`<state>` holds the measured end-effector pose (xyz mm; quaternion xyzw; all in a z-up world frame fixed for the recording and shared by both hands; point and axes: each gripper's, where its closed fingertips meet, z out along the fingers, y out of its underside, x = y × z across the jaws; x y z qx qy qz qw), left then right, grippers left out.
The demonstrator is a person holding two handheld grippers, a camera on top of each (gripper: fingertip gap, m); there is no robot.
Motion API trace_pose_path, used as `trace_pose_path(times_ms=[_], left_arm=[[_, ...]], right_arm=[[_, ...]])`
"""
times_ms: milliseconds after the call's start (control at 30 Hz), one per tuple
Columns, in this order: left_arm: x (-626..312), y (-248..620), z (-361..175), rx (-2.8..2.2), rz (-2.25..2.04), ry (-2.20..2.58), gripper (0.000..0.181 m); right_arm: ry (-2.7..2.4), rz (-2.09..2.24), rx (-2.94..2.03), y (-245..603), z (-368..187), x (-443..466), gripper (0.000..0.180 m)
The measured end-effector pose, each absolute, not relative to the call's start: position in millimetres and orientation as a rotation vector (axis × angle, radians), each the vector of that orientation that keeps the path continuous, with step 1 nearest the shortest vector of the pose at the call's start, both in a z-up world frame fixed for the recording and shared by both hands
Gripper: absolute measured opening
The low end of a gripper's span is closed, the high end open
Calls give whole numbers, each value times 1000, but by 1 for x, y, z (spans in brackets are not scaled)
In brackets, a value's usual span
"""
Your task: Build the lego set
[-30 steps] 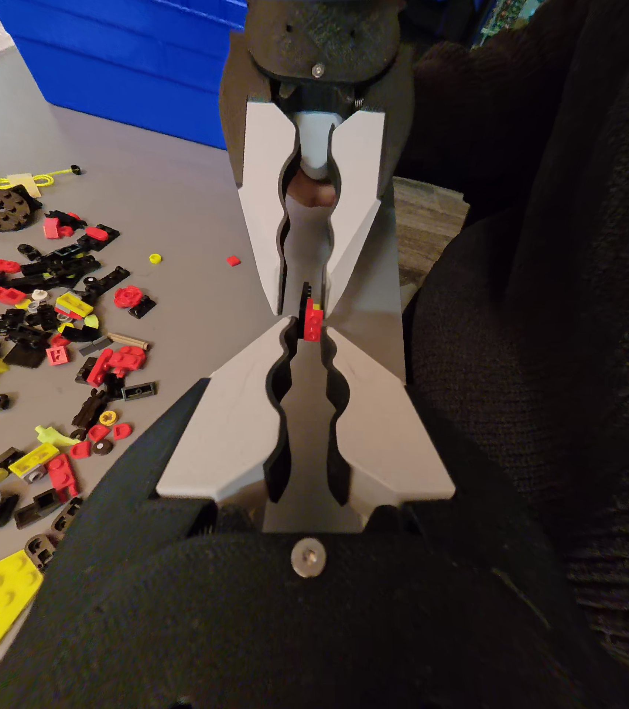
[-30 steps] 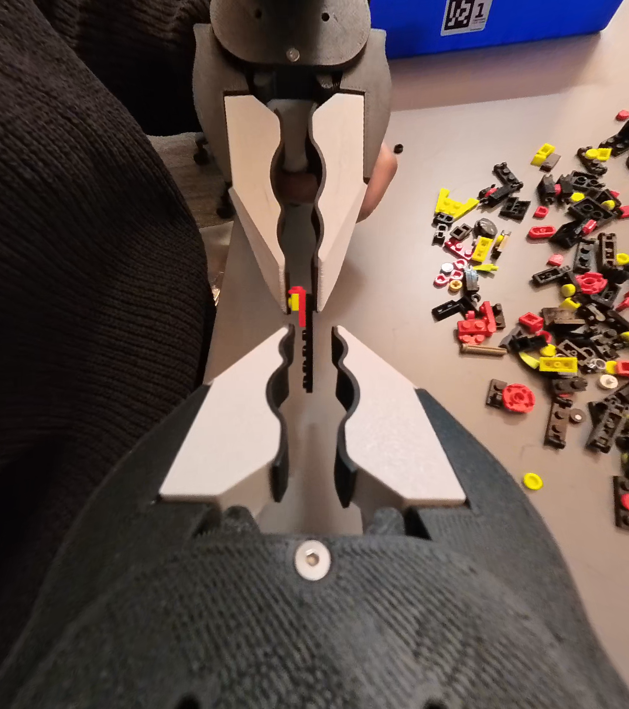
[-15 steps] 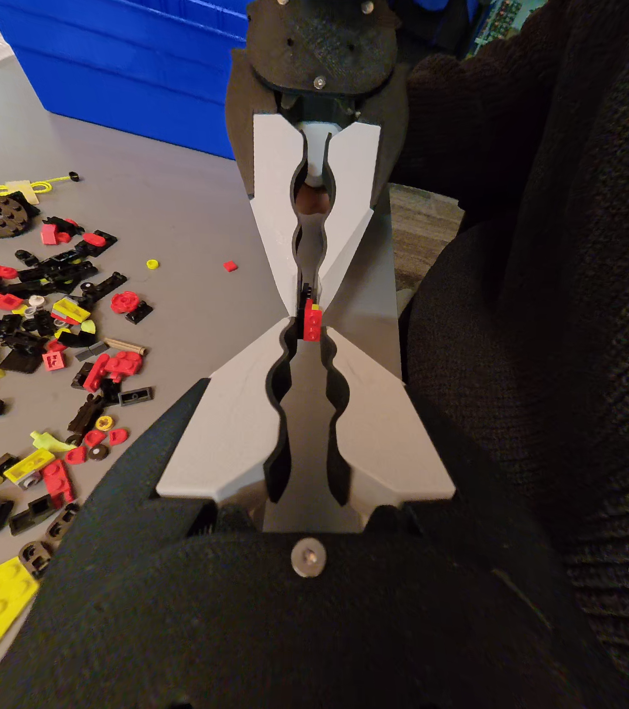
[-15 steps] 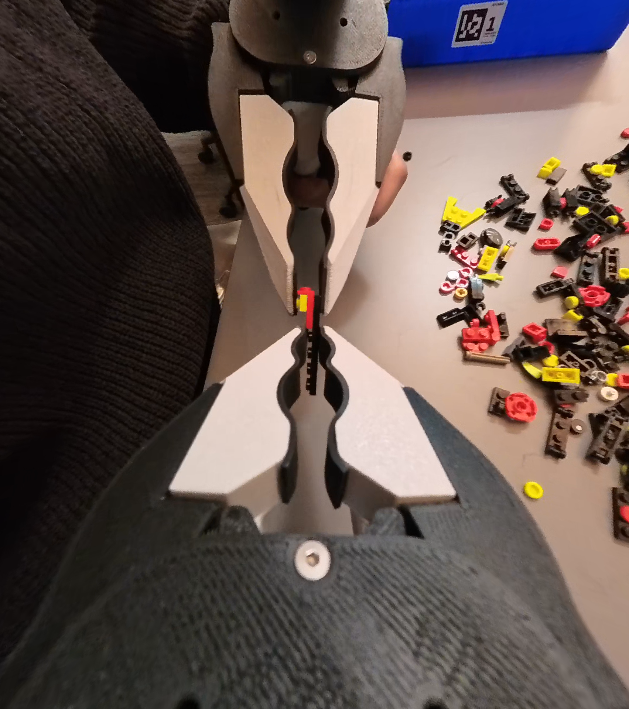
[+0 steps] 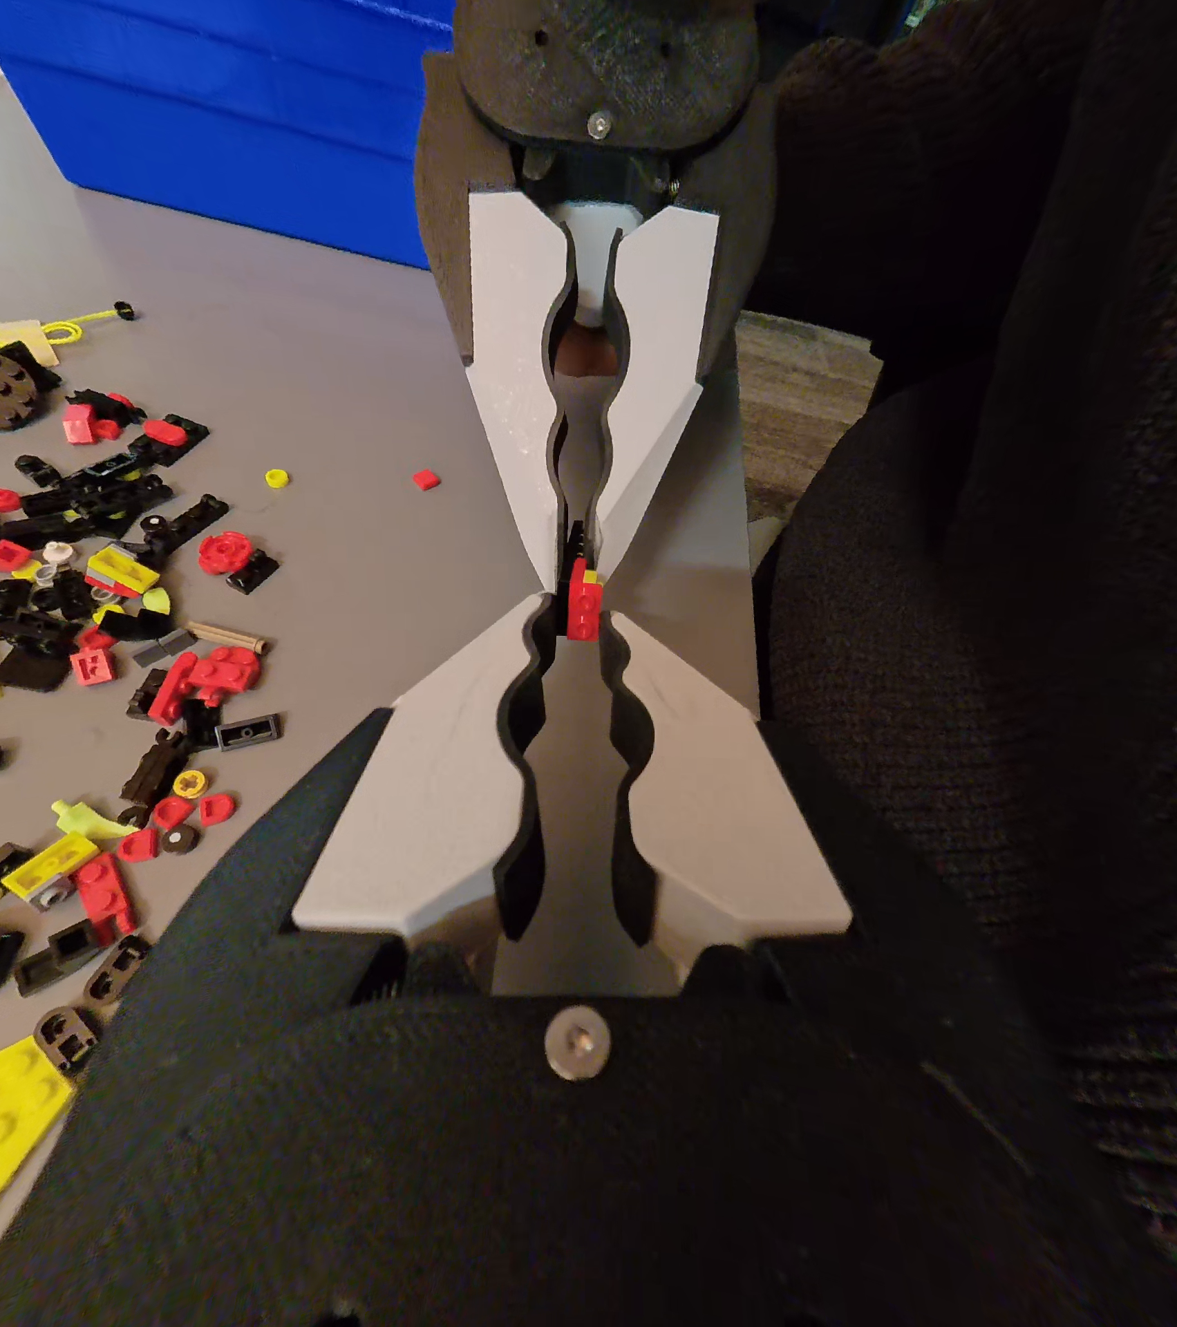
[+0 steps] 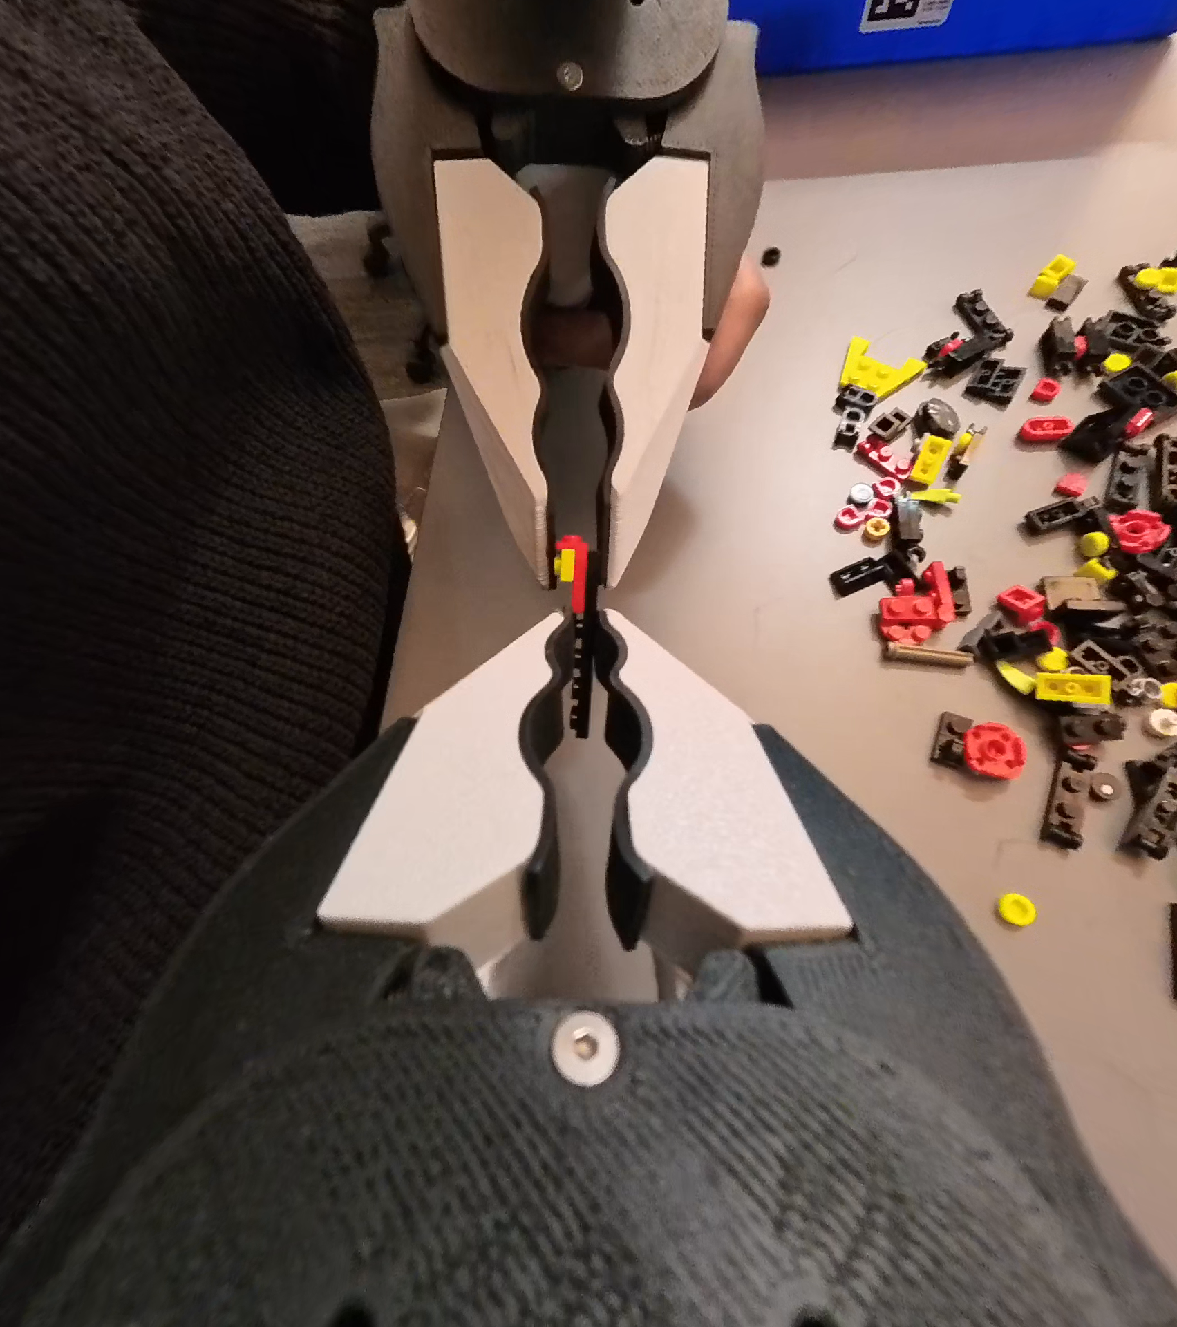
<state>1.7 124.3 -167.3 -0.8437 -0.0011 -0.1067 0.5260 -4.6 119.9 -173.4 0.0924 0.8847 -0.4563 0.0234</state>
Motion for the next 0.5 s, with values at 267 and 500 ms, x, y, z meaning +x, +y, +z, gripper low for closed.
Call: trace_pose_path(times_ms=[267,500], left_arm=[[-1,125,-166,-2017,-234,-4,9],[0,127,-167,-2020,-245,-15,9]], right_arm=[[2690,-1434,322,118,-173,-6,13],[2686,-1425,319,118,-175,-6,5]])
